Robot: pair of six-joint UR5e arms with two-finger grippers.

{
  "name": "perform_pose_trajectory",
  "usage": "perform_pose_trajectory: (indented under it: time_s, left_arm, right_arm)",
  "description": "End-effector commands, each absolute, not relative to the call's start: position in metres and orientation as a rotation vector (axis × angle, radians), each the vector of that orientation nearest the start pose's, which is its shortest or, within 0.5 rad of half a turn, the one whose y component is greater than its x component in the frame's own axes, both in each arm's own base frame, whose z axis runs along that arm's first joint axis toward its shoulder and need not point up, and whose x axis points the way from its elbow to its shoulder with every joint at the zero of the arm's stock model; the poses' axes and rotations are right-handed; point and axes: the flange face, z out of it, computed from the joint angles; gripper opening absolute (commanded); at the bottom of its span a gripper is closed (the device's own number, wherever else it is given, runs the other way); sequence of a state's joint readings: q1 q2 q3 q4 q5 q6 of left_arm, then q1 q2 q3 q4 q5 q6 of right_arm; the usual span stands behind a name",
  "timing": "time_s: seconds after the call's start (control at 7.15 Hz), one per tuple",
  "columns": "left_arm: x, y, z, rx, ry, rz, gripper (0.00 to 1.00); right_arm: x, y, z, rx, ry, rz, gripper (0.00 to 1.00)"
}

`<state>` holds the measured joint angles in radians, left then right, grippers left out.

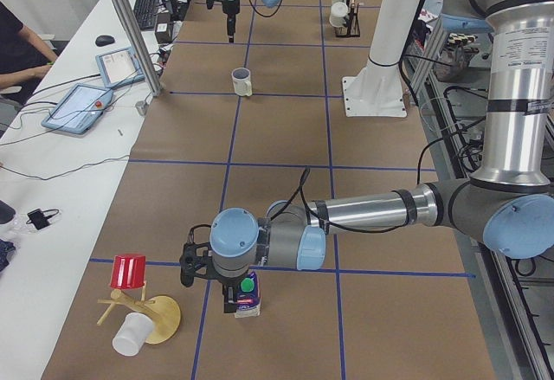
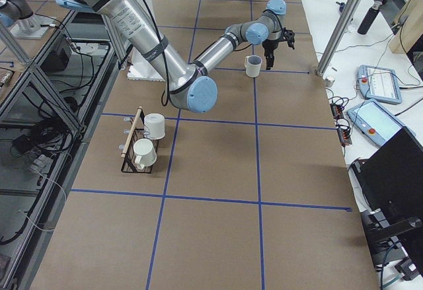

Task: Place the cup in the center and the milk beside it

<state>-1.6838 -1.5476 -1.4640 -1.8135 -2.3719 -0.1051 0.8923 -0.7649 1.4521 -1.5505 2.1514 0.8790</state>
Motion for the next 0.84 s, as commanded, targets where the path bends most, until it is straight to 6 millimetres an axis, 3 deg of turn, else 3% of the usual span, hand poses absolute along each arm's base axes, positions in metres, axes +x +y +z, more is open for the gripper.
perform_pose_trajectory:
  time_s: [0.0, 0.7]
  left_arm:
    - [-0.101, -0.473, 0.705, 0.082, 0.803, -0.137, 0.98]
    - [-0.082, -0.470, 0.741, 0.074, 0.798, -0.095, 0.98]
  right_arm:
    - [-0.404, -0.623, 0.213, 0.093, -0.872, -0.018, 1.00]
    - [-0.402, -0.619, 0.224, 0.087, -0.867, -0.019, 1.00]
